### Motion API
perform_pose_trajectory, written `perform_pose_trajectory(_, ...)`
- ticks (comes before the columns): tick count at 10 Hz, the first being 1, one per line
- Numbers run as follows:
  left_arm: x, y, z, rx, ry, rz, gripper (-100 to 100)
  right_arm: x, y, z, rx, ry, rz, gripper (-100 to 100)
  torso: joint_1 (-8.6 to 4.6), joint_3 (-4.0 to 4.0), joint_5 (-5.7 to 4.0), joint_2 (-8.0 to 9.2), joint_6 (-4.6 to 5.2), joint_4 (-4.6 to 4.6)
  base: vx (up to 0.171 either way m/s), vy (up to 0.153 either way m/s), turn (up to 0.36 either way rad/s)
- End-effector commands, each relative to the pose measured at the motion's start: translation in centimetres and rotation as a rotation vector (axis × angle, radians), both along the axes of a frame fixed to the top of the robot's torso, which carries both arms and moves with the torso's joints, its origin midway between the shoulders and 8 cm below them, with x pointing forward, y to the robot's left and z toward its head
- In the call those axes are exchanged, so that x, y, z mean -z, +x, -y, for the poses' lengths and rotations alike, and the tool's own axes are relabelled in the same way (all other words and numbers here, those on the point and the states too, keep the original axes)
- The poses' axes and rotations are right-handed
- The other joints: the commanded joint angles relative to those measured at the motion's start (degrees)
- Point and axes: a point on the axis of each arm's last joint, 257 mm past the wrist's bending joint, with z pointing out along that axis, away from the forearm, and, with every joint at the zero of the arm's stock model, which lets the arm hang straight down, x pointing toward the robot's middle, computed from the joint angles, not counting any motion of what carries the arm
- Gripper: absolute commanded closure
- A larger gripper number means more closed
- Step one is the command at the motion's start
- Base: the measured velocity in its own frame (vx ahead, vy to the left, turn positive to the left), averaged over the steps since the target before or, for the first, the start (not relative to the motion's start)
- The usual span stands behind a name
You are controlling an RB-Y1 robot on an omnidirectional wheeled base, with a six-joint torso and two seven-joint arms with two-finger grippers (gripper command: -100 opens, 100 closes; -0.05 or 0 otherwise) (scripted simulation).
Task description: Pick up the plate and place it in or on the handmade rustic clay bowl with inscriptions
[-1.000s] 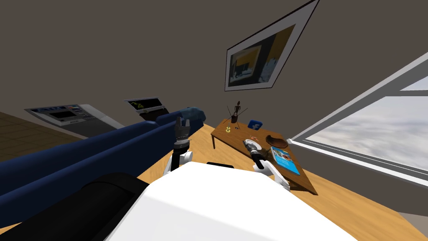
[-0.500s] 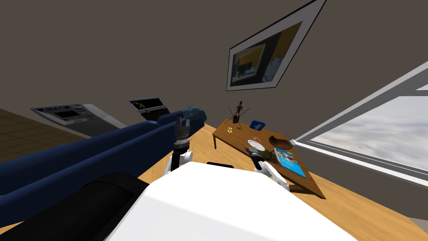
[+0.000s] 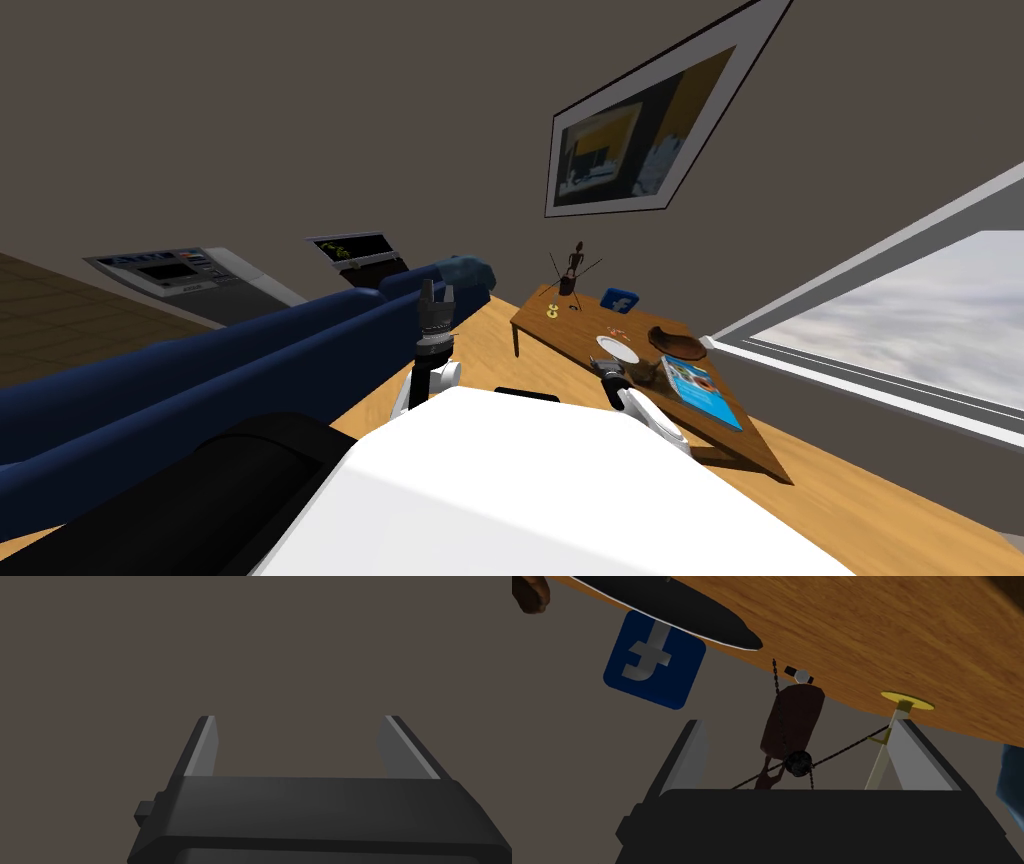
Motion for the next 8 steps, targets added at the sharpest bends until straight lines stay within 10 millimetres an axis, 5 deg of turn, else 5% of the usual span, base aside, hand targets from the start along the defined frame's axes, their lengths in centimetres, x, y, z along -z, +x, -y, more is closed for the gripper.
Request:
perform_pose_trajectory(1, 0.0, 0.0, 0.0, 0.000, 0.000, 0.000, 0, 0.8, -0.5, 1.1, -0.008, -0.055, -0.038, -100, 0.00, 0.00, 0.00, 0.00, 0.00, 0.00, 0.020, 0.040, 0.006)
perform_pose_trajectory(8, 0.0, 0.0, 0.0, 0.000, 0.000, 0.000, 0, 3.4, -3.1, 6.3, -0.108, -0.410, -0.240, -100, -0.15, 0.02, -0.03, 0.05, 0.01, 0.01, 0.015, 0.020, 0.019)
